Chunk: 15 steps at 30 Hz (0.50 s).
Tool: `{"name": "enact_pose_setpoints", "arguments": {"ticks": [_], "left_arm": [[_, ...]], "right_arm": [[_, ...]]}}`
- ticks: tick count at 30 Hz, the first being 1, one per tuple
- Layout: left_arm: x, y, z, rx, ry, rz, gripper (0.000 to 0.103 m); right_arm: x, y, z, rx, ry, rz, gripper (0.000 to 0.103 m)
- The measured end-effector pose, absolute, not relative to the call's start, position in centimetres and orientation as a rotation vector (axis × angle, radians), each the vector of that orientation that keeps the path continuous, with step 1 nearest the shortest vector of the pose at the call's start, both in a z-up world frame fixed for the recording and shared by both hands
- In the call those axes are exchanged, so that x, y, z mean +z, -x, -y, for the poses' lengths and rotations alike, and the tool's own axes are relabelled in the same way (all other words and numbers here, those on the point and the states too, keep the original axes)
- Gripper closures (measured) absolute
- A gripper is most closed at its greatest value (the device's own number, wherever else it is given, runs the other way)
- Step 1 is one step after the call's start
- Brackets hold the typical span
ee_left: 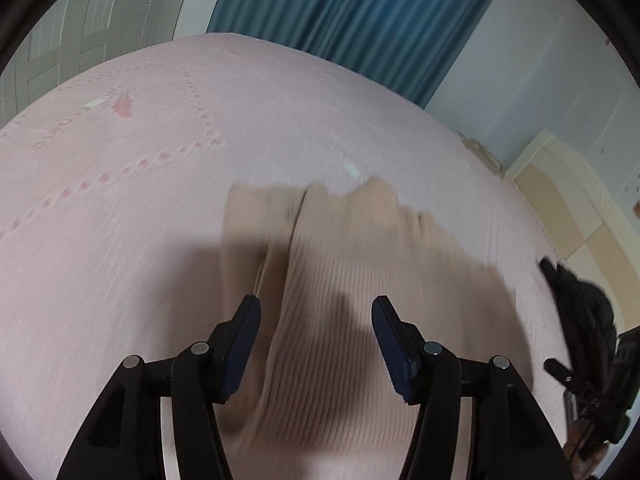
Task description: Fold small clothes
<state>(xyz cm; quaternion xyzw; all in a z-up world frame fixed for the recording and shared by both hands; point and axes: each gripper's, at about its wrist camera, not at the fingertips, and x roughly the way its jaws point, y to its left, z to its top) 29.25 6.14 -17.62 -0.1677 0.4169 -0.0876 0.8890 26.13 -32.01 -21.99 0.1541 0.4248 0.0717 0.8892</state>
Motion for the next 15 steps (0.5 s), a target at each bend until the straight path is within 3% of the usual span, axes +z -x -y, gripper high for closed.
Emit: {"name": "enact_pose_setpoints", "arguments": {"ticks": [2,8,15], "left_arm": [[-17.9,-27.2,-6.4,-0.167,0.346,-0.881,0.040],[-20.4,-22.3,-8.0,-0.171,0.459,-0.939,0.040],[-22.6,-23.7,-8.1,-0.209,0.546,-0.948,0.039]], "right_arm": [[-22.2,-24.1,31.8,0.161,-0.313,-0.895,0.051],[-24.8,-20.4,31.3,0.163,-0.367,-0.979,0.050],[-27.4,-21.6,31.9,0.155,-0.507,-1.026,0.048]]}}
